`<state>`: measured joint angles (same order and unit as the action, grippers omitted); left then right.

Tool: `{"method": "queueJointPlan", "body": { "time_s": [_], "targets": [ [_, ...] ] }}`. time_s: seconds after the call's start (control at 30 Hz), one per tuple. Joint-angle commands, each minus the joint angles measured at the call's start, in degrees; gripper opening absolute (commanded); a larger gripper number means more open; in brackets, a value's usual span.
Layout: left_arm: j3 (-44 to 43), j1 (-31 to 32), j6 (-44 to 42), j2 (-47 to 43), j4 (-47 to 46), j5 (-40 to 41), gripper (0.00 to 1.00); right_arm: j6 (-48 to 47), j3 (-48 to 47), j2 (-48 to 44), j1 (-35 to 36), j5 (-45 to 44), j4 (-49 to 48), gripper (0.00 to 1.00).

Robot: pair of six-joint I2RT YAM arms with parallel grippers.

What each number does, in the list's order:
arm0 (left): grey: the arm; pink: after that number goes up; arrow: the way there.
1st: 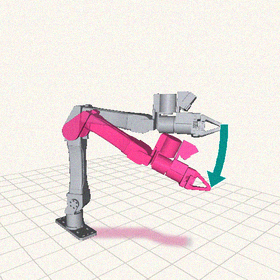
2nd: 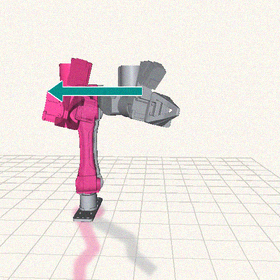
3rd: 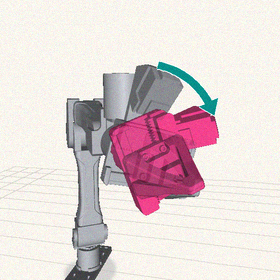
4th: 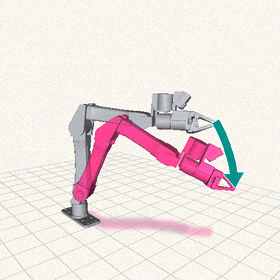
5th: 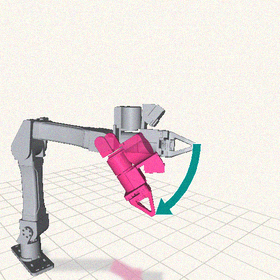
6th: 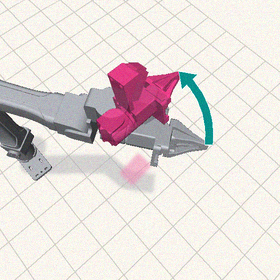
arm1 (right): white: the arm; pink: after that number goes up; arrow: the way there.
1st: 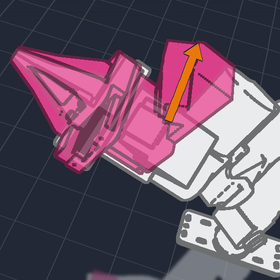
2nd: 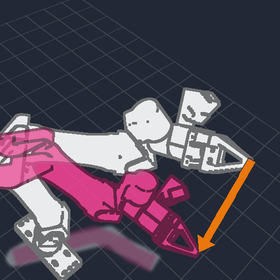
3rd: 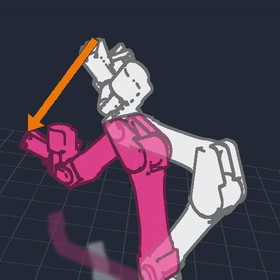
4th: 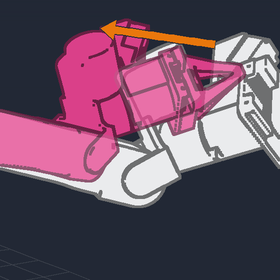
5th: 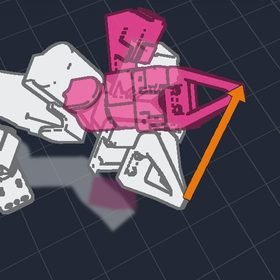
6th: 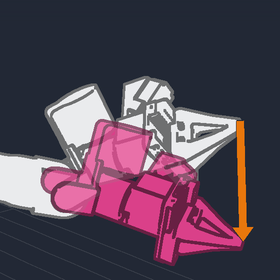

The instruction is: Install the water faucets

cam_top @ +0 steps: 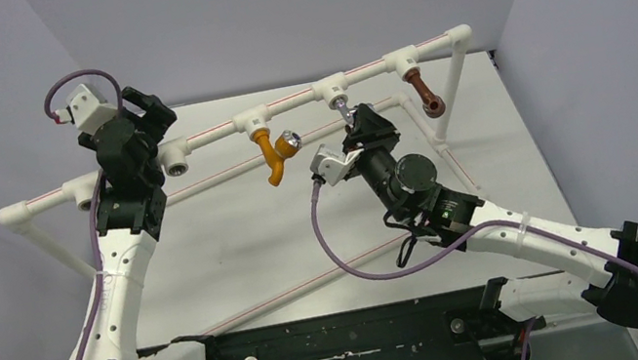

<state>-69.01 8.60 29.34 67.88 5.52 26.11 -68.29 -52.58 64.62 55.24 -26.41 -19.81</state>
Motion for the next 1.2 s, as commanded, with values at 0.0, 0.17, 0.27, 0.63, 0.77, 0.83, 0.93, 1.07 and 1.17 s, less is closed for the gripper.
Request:
{"method": "queueJointPlan", "body": {
  "time_s": [0.0, 0.17, 0.27, 0.63, 0.77, 0.83, 0.93, 1.07, 1.17],
  "targets": [
    [4.50, 0.73, -0.35, 4.99, 14.35, -3.22, 0.76, 11.38, 0.25, 0.24, -0.40, -1.60, -10.34, 0.00],
    [4.56, 0.76, -0.39, 4.90, 14.40, -3.26, 0.76, 24.65, 1.24, -0.52, -0.46, -2.90, -15.48, 0.00],
    [4.53, 0.72, -0.36, 4.82, 14.37, -3.23, 0.76, 34.09, 0.77, -1.00, -0.39, -3.98, -16.32, 0.00],
    [4.59, 0.80, -0.49, 4.55, 14.37, -3.25, 0.76, 67.09, -2.26, -1.95, -0.42, -8.78, -12.78, 0.00],
    [4.57, 0.73, -0.43, 4.46, 14.47, -3.26, 0.76, 75.73, -2.02, -2.28, -0.40, -8.84, -12.33, 0.00],
    [4.59, 0.68, -0.47, 4.46, 14.49, -3.30, 0.76, 77.96, -2.03, -2.43, -0.42, -8.34, -12.29, 0.00],
    [4.59, 0.72, -0.46, 4.37, 14.49, -3.39, 0.76, 82.12, -2.05, -3.10, -0.42, -8.05, -11.89, 0.00],
    [4.48, 0.74, -0.44, 4.37, 14.53, -3.43, 0.76, 90.14, -1.50, -4.16, -0.48, -7.87, -11.66, 0.00],
    [4.44, 0.70, -0.48, 4.37, 14.56, -3.43, 0.76, 96.37, -1.18, -4.26, -0.42, -8.26, -11.80, 0.00]
  ]
}}
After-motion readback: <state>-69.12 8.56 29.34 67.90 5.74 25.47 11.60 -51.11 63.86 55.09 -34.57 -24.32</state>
